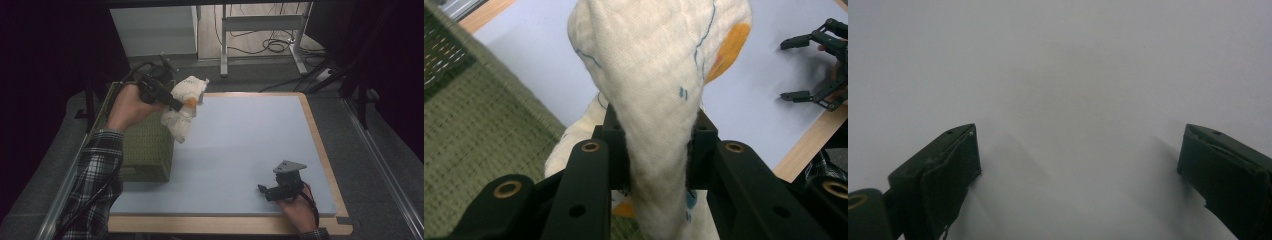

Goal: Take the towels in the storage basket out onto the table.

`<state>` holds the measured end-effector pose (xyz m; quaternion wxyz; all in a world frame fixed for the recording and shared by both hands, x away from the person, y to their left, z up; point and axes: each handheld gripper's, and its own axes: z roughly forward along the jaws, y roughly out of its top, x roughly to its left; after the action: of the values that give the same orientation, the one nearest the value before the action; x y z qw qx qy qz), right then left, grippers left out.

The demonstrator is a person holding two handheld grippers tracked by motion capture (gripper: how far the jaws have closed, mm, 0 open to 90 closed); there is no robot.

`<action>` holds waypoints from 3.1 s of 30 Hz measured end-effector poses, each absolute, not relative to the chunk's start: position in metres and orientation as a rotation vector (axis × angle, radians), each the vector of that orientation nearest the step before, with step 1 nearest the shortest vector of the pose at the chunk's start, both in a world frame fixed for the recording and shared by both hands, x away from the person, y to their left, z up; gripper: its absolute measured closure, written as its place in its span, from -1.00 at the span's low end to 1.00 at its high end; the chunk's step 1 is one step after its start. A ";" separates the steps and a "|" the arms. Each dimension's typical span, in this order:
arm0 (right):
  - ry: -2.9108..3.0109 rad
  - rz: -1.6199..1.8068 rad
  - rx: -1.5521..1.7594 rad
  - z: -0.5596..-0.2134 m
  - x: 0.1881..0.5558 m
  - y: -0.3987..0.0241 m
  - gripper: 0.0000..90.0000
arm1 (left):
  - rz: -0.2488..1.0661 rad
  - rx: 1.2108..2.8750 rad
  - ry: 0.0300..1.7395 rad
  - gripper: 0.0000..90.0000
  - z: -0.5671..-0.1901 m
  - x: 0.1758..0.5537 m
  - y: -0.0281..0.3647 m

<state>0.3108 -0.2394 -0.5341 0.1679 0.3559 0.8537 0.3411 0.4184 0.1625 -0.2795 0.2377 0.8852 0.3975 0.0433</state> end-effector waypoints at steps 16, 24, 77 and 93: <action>2.429 0.969 1.011 -0.534 0.311 -0.239 -0.92 | 0.056 2.453 0.969 0.54 -0.311 0.431 0.100; 2.430 0.969 1.010 -0.534 0.311 -0.240 -0.92 | 0.034 2.501 0.934 0.52 -0.344 0.439 0.068; 2.543 1.113 0.925 -0.522 0.316 -0.215 0.00 | 0.176 2.399 0.911 -0.09 -0.451 0.399 0.056; 2.587 1.048 0.721 -0.527 0.357 -0.132 0.60 | 0.102 2.342 0.936 -0.03 -0.476 0.363 0.066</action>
<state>0.3575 -0.1321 -0.5274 0.1293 0.2479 0.8899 0.3604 0.3634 0.0662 -0.4765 0.3036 0.8840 0.3534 0.0385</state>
